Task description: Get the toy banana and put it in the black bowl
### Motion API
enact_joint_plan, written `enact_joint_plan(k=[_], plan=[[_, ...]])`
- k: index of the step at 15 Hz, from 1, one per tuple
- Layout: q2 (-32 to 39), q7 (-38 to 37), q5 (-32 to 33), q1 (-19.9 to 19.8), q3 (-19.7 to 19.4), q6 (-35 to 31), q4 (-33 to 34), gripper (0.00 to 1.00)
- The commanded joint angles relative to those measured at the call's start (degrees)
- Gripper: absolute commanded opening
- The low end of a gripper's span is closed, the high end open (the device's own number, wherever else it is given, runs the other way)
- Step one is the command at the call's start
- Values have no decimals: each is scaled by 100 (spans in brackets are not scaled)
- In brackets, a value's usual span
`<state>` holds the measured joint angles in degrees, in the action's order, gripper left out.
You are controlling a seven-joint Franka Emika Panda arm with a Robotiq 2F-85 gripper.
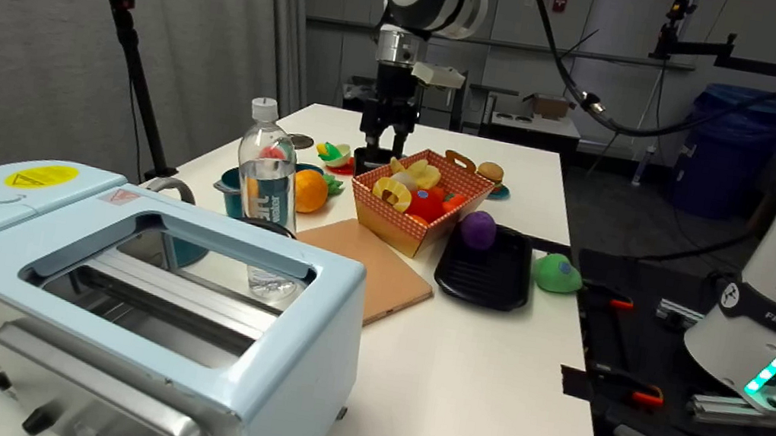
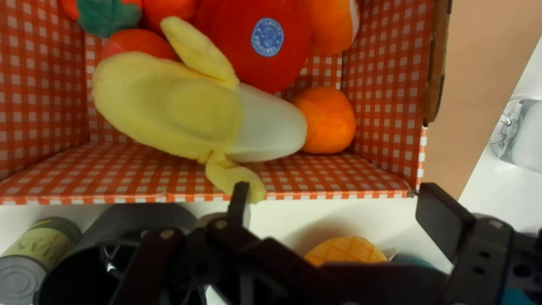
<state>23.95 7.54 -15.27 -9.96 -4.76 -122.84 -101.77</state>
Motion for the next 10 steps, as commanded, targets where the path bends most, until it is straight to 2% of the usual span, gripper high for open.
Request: enact_joint_plan(k=[1,7,10], plan=[[45,262,-432,-228,162,-146,-16,100],[-252,477,-854,-353,188,-191,-342,100],[-689,237,-579,-169,103,-176,-729,100]])
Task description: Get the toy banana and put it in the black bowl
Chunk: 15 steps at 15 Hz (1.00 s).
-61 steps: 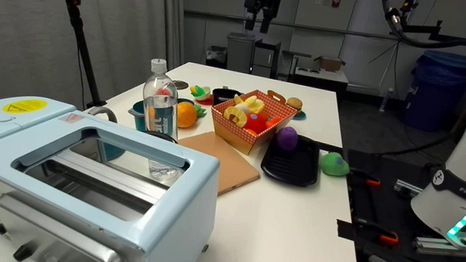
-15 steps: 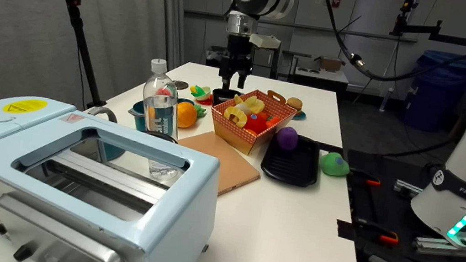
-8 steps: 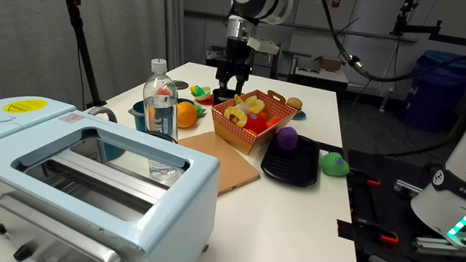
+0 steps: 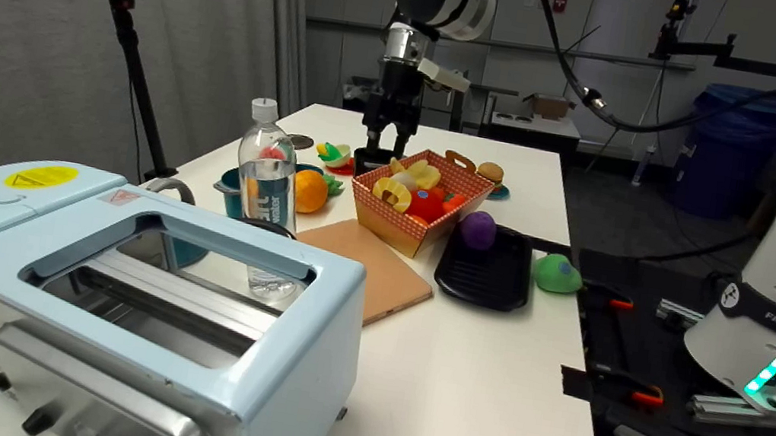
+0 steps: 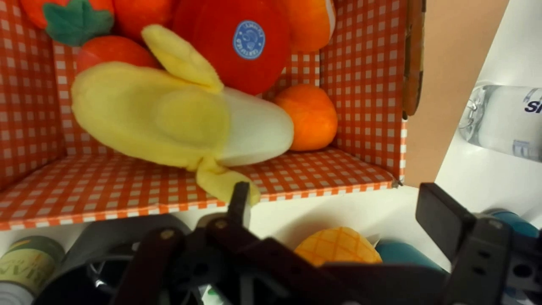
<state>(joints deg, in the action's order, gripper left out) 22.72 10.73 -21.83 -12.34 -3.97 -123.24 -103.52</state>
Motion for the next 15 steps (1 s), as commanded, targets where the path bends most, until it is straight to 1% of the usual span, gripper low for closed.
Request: enact_joint_plan(k=[1,5,7,10,15], plan=[[-766,-212,198,158,-10,-190,-769,100],[-1478,-577,546,380,-51,-296,-1552,100],[-1659,-632,570,406,-51,-314,-1780,100],[-1723,-481,417,347,-96,-355,-1890,100],[-1656,-188,39,199,-253,-736,-1956,100]])
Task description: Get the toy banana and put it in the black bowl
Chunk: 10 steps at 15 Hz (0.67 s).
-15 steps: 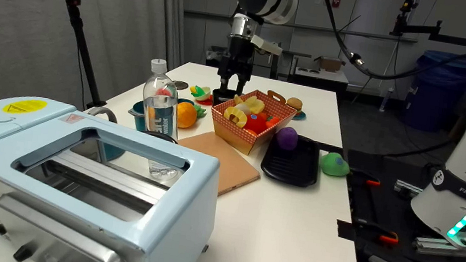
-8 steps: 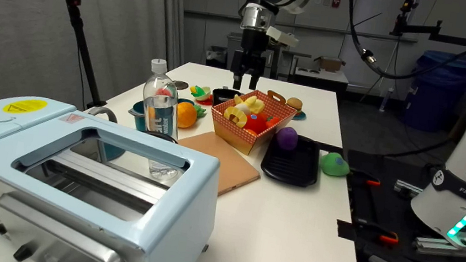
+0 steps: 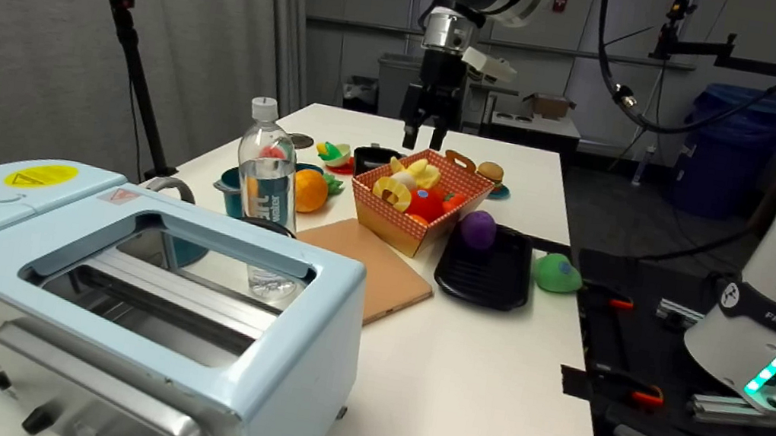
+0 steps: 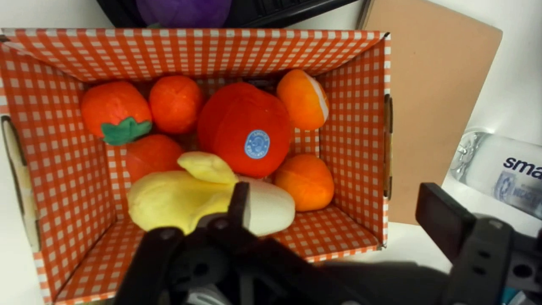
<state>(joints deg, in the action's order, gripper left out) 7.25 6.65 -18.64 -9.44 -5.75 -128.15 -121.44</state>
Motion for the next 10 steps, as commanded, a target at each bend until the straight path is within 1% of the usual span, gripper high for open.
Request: enact_joint_plan(k=[1,10], plan=[[-106,237,-335,-113,-105,-319,-184,100],[65,363,-650,-239,-217,-724,-275,100]])
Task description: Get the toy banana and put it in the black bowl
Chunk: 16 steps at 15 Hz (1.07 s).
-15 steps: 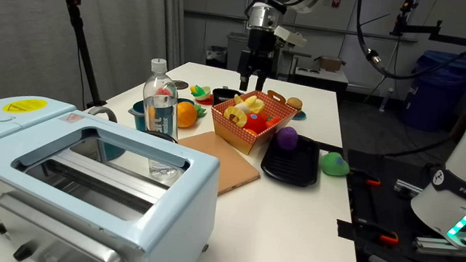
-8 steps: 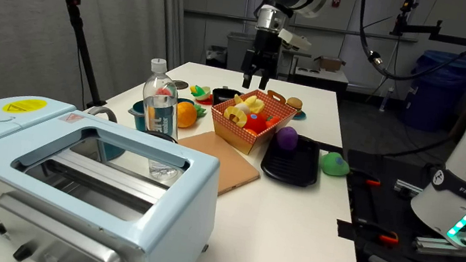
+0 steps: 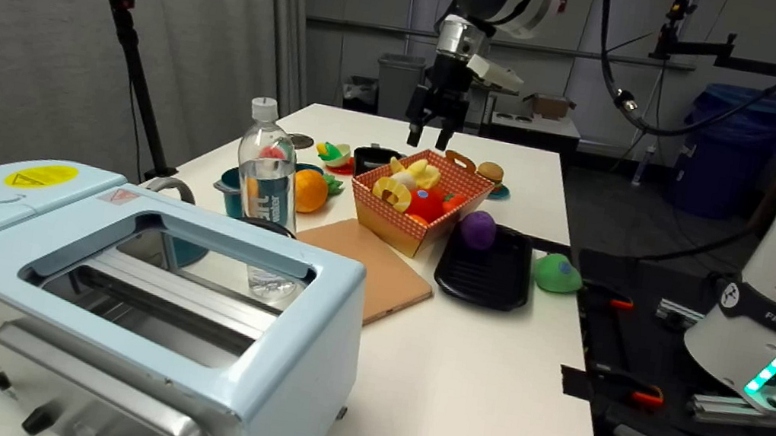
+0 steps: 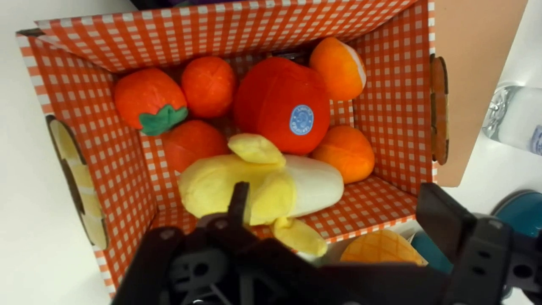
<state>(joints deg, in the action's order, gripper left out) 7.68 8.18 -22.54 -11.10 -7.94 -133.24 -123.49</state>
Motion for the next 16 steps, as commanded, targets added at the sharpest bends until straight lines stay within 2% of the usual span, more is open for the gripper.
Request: enact_joint_plan(k=[1,16], plan=[[62,205,-275,-80,-1,-246,-42,100],[930,82,-199,-231,68,-349,660,100]])
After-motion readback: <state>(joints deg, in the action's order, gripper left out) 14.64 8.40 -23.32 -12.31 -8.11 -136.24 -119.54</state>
